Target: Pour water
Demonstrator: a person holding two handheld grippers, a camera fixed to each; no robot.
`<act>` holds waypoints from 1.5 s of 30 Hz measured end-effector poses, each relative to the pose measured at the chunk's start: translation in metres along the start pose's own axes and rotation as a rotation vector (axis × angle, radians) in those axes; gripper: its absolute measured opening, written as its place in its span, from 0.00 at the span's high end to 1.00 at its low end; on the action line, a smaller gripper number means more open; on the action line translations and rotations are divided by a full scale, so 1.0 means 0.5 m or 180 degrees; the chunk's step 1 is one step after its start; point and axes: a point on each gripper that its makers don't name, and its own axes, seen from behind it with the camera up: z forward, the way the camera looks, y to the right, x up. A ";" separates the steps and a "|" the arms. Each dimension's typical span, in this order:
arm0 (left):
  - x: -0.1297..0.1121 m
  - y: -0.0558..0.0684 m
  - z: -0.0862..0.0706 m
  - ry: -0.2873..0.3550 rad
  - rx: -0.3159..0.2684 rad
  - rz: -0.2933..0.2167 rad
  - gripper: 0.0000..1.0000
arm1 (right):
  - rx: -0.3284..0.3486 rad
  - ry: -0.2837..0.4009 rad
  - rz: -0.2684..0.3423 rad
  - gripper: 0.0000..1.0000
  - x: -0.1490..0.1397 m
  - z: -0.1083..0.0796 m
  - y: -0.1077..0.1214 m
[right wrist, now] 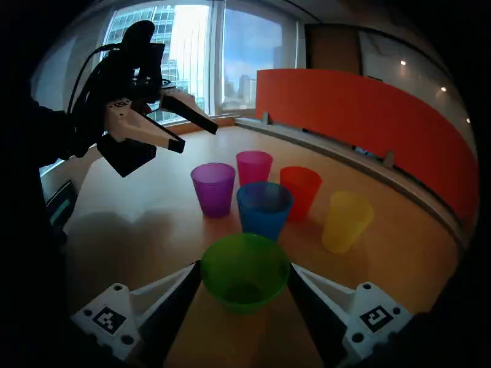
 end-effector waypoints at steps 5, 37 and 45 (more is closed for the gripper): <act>-0.001 0.003 0.000 -0.0009 -0.0004 0.0012 0.10 | -0.0011 -0.0005 0.0009 0.07 -0.003 0.001 0.003; -0.007 0.020 0.020 -0.0137 -0.0065 0.0068 0.10 | -0.0206 0.0381 0.0054 0.08 0.058 -0.120 0.015; -0.015 0.027 0.036 -0.0238 -0.0096 0.0083 0.10 | -0.0298 0.0567 0.0035 0.08 0.091 -0.166 0.019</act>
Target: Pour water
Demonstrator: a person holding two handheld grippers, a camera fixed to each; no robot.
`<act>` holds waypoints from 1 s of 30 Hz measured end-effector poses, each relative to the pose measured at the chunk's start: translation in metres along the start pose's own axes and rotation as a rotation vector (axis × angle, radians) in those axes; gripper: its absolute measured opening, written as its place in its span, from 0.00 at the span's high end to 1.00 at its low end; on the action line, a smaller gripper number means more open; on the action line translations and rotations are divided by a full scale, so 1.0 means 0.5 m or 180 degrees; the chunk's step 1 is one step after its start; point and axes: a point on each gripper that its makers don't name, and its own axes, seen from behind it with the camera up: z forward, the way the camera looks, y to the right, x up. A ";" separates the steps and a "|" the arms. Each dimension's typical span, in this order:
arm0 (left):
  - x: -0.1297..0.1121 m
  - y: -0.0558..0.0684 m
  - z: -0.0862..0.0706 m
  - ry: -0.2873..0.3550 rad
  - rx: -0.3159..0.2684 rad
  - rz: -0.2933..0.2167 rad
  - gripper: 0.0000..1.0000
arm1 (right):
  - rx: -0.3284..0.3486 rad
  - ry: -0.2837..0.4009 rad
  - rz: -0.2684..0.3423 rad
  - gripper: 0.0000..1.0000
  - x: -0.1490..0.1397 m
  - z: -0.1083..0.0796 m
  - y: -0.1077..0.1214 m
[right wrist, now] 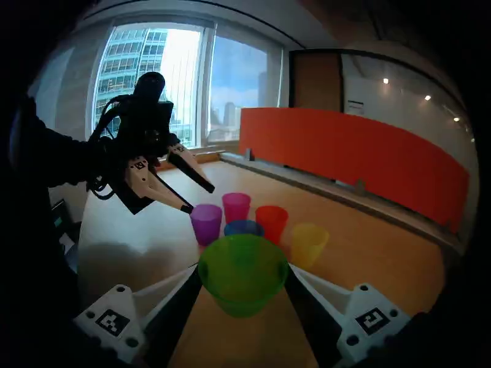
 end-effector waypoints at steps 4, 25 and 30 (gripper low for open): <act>-0.003 0.001 0.012 -0.0051 -0.0010 0.0005 0.10 | -0.0023 0.0067 -0.0011 0.08 0.013 -0.014 0.001; -0.045 -0.007 0.103 -0.0471 -0.0004 -0.0035 0.10 | -0.0077 0.0301 -0.0086 0.08 0.063 -0.064 -0.017; -0.048 -0.012 0.124 -0.0523 0.0005 -0.0045 0.10 | -0.0093 0.0314 -0.0085 0.08 0.063 -0.070 -0.015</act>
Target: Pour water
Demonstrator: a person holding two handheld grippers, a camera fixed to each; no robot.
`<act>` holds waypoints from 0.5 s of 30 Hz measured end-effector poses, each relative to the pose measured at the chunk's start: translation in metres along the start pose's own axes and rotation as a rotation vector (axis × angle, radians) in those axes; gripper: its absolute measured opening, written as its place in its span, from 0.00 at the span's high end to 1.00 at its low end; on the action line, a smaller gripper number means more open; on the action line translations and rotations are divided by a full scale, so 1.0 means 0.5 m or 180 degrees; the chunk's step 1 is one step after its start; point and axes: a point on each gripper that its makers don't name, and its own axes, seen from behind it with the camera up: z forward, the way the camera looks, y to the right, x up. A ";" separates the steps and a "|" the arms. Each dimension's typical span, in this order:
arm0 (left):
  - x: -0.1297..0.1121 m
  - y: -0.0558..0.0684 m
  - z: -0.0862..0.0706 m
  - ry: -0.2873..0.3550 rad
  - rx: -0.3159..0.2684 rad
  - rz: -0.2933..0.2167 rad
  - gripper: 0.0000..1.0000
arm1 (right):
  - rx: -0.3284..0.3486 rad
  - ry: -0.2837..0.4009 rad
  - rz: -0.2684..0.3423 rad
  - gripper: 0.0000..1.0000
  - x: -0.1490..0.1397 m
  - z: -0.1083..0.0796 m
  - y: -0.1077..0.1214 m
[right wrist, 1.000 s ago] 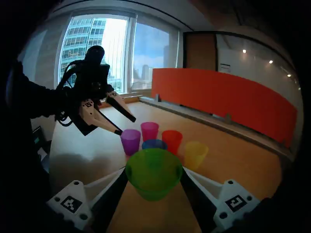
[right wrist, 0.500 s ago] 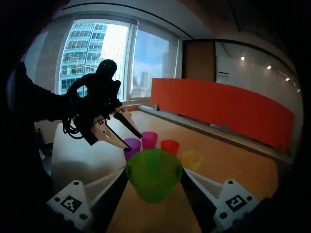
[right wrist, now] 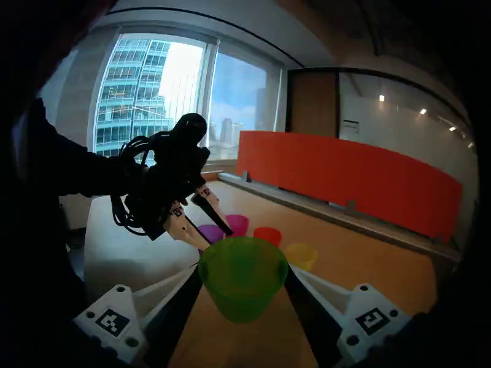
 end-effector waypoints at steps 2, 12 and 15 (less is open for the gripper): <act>0.001 -0.003 0.008 -0.0019 0.0007 -0.0003 0.10 | -0.0006 0.0005 0.0005 0.08 0.000 -0.002 0.000; -0.003 -0.010 0.046 -0.0108 0.0024 -0.0061 0.10 | -0.0027 0.0020 0.0030 0.08 -0.004 -0.012 0.004; 0.000 -0.012 0.056 -0.0111 0.0020 -0.0087 0.10 | -0.0032 0.0023 0.0034 0.08 -0.004 -0.015 0.005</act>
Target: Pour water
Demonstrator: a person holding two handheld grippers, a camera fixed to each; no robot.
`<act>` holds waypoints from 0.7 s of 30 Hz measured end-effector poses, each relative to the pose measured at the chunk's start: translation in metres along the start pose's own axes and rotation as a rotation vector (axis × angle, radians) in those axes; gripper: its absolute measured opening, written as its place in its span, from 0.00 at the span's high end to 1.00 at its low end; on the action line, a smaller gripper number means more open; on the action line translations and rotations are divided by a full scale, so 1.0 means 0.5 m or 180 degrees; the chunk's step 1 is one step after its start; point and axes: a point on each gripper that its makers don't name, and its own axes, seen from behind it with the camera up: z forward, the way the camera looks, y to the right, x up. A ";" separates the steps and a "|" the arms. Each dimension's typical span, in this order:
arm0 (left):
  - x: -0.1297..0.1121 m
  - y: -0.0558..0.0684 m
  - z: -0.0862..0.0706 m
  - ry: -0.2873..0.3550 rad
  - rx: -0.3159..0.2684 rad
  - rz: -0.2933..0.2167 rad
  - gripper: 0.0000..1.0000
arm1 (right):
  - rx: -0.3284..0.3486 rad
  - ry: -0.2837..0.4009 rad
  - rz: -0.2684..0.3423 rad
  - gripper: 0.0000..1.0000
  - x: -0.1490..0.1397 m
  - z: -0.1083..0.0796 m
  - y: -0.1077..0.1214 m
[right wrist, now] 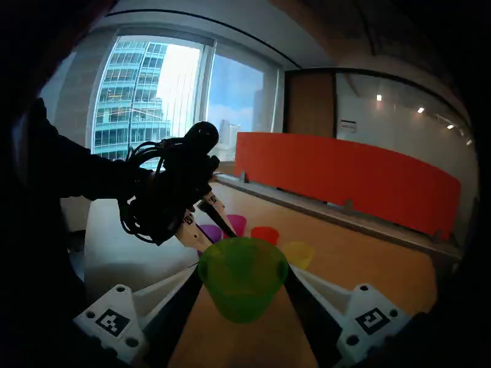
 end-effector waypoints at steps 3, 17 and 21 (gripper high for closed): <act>0.003 -0.001 0.008 -0.0001 -0.0005 -0.0030 0.10 | -0.0012 0.0004 0.0003 0.08 -0.001 -0.002 0.002; 0.000 -0.001 0.032 0.0003 0.0031 -0.0069 0.10 | -0.0028 0.0006 0.0011 0.08 -0.001 -0.003 0.006; 0.001 0.000 0.038 0.0010 0.0039 -0.0082 0.10 | -0.0029 0.0001 0.0011 0.08 -0.002 -0.002 0.007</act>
